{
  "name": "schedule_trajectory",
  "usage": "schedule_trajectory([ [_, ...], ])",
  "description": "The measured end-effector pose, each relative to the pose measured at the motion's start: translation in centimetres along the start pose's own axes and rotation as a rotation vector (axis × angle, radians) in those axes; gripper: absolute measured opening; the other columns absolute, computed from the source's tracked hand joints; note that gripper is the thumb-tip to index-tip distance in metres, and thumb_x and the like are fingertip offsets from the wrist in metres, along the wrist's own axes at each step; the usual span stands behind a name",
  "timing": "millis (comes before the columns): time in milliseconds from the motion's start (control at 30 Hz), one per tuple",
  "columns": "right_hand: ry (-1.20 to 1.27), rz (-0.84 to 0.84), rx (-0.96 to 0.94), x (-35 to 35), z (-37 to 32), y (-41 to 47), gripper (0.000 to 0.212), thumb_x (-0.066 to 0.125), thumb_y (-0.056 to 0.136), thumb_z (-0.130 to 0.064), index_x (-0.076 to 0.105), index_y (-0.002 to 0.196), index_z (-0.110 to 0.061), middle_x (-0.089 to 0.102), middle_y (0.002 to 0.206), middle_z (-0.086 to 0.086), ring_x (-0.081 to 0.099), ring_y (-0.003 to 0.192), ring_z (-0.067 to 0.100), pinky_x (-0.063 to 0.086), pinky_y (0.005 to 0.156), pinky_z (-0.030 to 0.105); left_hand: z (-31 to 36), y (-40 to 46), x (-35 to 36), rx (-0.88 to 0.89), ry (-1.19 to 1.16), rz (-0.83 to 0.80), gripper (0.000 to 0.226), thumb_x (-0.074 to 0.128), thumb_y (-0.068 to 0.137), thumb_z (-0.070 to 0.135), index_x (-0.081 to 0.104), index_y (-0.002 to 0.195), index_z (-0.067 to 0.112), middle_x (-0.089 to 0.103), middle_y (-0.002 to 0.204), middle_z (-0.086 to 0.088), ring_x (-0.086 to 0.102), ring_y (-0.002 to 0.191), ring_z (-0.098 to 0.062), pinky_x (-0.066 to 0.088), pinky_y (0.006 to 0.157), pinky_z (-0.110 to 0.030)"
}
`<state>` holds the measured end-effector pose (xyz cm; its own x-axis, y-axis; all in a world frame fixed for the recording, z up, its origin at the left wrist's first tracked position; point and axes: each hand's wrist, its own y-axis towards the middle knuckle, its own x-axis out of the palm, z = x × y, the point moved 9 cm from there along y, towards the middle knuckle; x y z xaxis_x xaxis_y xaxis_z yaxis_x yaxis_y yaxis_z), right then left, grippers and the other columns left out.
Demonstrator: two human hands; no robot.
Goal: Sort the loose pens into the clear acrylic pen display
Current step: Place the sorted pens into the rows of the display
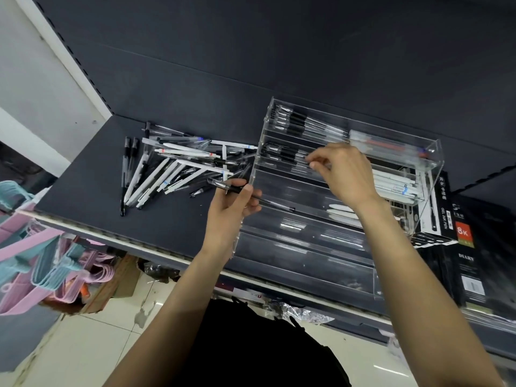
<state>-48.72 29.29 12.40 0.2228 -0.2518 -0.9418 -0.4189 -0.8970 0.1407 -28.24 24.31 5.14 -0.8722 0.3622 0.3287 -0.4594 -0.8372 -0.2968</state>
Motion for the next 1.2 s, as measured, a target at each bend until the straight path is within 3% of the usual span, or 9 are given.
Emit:
schedule_trajectory([
  [167, 0.201, 0.218, 0.017, -2.1, -1.5, -2.1, 0.01, 0.061, 0.091, -0.018, 0.07, 0.095, -0.017, 0.071, 0.091, -0.003, 0.064, 0.082, 0.014, 0.053, 0.073, 0.032, 0.1, 0.2, -0.2, -0.038, -0.087, -0.005, 0.011, 0.047, 0.098, 0.009, 0.056, 0.099, 0.014, 0.07, 0.088, -0.009, 0.065, 0.077, -0.015, 0.055, 0.074, -0.025],
  [333, 0.285, 0.096, -0.017, 0.2, -4.3, -6.8, 0.017, 0.06, 0.091, -0.029, 0.068, 0.105, -0.023, 0.067, 0.102, -0.006, 0.06, 0.094, 0.012, 0.046, 0.078, 0.023, 0.8, 0.0, 1.1, 0.025, -0.022, -0.039, 0.009, 0.047, 0.098, 0.011, 0.055, 0.102, 0.009, 0.072, 0.086, -0.005, 0.066, 0.076, -0.013, 0.054, 0.074, -0.024],
  [500, 0.309, 0.182, 0.005, 0.0, -3.2, -8.9, 0.012, 0.064, 0.089, -0.018, 0.071, 0.098, -0.019, 0.069, 0.09, -0.007, 0.06, 0.083, 0.014, 0.048, 0.072, 0.028, 0.9, -0.1, 3.2, 0.089, 0.158, -0.119, 0.015, 0.052, 0.096, 0.015, 0.059, 0.107, 0.008, 0.072, 0.092, -0.005, 0.067, 0.08, -0.011, 0.054, 0.076, -0.025],
  [567, 0.268, 0.279, 0.056, -1.7, -1.4, -9.2, 0.012, 0.065, 0.088, -0.017, 0.072, 0.097, -0.017, 0.069, 0.088, -0.005, 0.058, 0.084, 0.015, 0.043, 0.074, 0.024, 2.1, 0.5, 2.9, 0.228, 0.412, -0.074, 0.018, 0.056, 0.095, 0.024, 0.059, 0.11, 0.016, 0.07, 0.095, 0.005, 0.066, 0.084, -0.006, 0.054, 0.078, -0.025],
  [633, 0.222, 0.388, 0.113, -4.0, 0.8, -9.1, 0.012, 0.064, 0.089, -0.017, 0.072, 0.097, -0.015, 0.069, 0.089, -0.001, 0.057, 0.085, 0.019, 0.037, 0.073, 0.021, 4.6, 0.9, 3.0, 0.551, 0.733, -0.008, 0.024, 0.056, 0.095, 0.029, 0.059, 0.116, 0.02, 0.066, 0.103, 0.009, 0.06, 0.092, -0.005, 0.05, 0.082, -0.024],
  [700, 0.142, 0.444, 0.143, -5.6, 2.7, -8.4, 0.012, 0.063, 0.089, -0.018, 0.072, 0.096, -0.013, 0.07, 0.09, 0.002, 0.058, 0.087, 0.025, 0.034, 0.073, 0.02, 5.6, 0.6, 5.5, 0.932, 1.095, -0.065, 0.028, 0.052, 0.095, 0.027, 0.061, 0.118, 0.015, 0.064, 0.112, 0.003, 0.055, 0.103, -0.012, 0.045, 0.092, -0.031],
  [767, 0.072, 0.444, 0.15, -6.2, 4.0, -7.1, 0.011, 0.063, 0.089, -0.018, 0.072, 0.095, -0.013, 0.07, 0.092, 0.003, 0.059, 0.088, 0.029, 0.033, 0.073, 0.021, 4.5, 0.8, 7.9, 1.118, 1.316, -0.192, 0.031, 0.05, 0.094, 0.029, 0.063, 0.119, 0.016, 0.063, 0.119, 0.002, 0.053, 0.112, -0.017, 0.038, 0.1, -0.039],
  [967, 0.046, 0.39, 0.128, -4.7, 4.6, -5.0, 0.011, 0.063, 0.089, -0.017, 0.072, 0.095, -0.016, 0.07, 0.094, 0.001, 0.059, 0.093, 0.027, 0.036, 0.073, 0.025, 2.8, 2.7, 9.0, 1.178, 1.56, -0.219, 0.032, 0.05, 0.093, 0.031, 0.063, 0.119, 0.021, 0.065, 0.112, 0.005, 0.059, 0.105, -0.019, 0.031, 0.105, -0.053],
  [1200, 0.097, 0.399, 0.11, -3.5, 3.4, -4.0, 0.01, 0.063, 0.088, -0.017, 0.072, 0.093, -0.016, 0.069, 0.092, 0.0, 0.057, 0.092, 0.026, 0.04, 0.07, 0.026, 3.7, 3.4, 9.4, 1.234, 1.631, -0.124, 0.027, 0.048, 0.091, 0.03, 0.067, 0.108, 0.02, 0.066, 0.099, 0.001, 0.06, 0.096, -0.02, 0.032, 0.104, -0.05],
])
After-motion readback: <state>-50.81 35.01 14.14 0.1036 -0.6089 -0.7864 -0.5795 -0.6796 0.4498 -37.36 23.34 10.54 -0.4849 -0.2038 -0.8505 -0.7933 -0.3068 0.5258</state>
